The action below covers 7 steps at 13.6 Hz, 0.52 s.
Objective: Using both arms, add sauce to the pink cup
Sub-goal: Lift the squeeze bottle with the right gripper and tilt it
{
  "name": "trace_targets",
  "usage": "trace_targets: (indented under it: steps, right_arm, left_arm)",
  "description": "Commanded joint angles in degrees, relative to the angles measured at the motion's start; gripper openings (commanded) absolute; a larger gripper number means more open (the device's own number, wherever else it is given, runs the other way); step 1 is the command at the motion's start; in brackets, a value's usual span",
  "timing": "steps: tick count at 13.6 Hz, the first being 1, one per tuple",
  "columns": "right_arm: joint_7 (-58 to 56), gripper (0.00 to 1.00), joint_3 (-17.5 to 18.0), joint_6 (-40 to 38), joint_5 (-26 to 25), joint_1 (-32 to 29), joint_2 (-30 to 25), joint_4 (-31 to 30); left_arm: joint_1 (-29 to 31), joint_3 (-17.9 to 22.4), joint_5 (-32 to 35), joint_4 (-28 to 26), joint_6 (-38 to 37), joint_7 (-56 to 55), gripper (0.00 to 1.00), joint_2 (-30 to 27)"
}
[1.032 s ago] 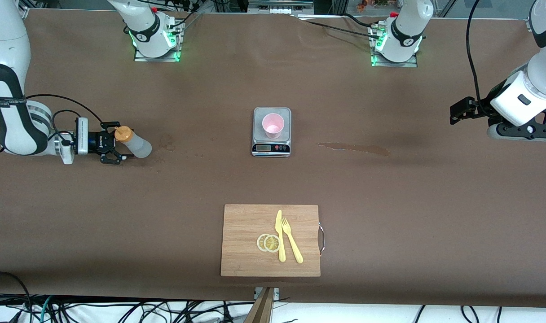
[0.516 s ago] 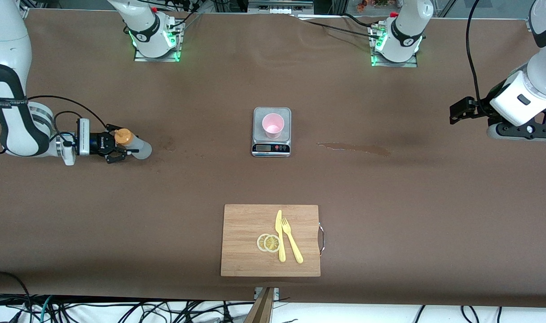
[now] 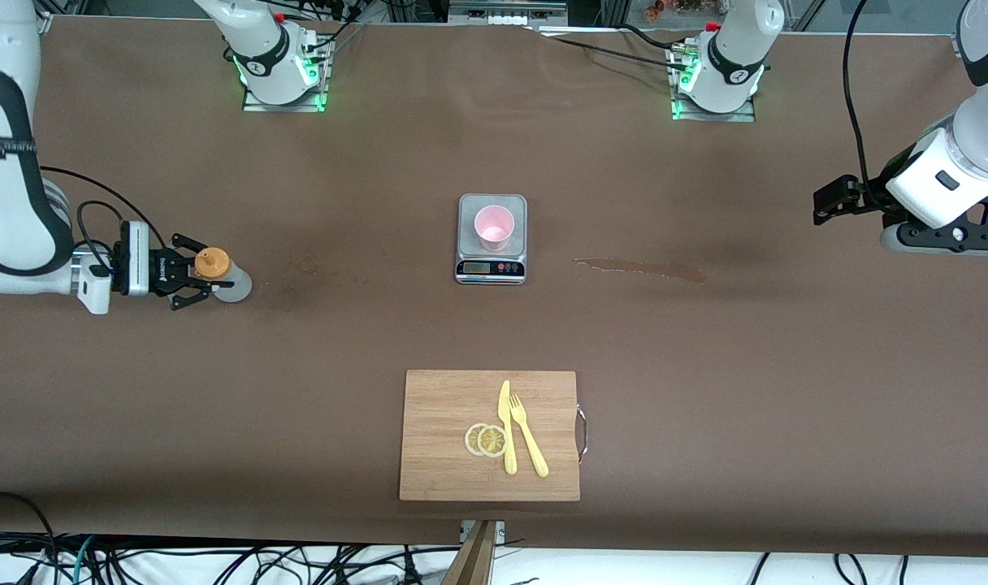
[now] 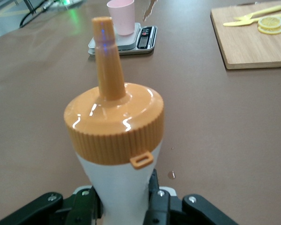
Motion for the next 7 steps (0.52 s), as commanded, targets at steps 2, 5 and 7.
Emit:
trace_targets:
  steps: [2,5,7]
  right_arm:
    - [13.74,0.07,4.28,4.12,-7.47,2.31,-7.19,-1.64]
    - [26.66,0.07,7.36,6.06,-14.59,5.82,-11.32,-1.64]
    - [35.02,0.07,9.82,6.15,-18.64,7.76,-11.94,-0.25]
  left_arm:
    - [0.76,-0.66,-0.54,-0.46,-0.65,0.47,1.00,-1.00]
    - [0.76,-0.66,-0.54,-0.37,-0.65,0.47,1.00,-1.00]
    - [0.67,-0.66,-0.54,-0.37,-0.65,0.39,1.00,-1.00]
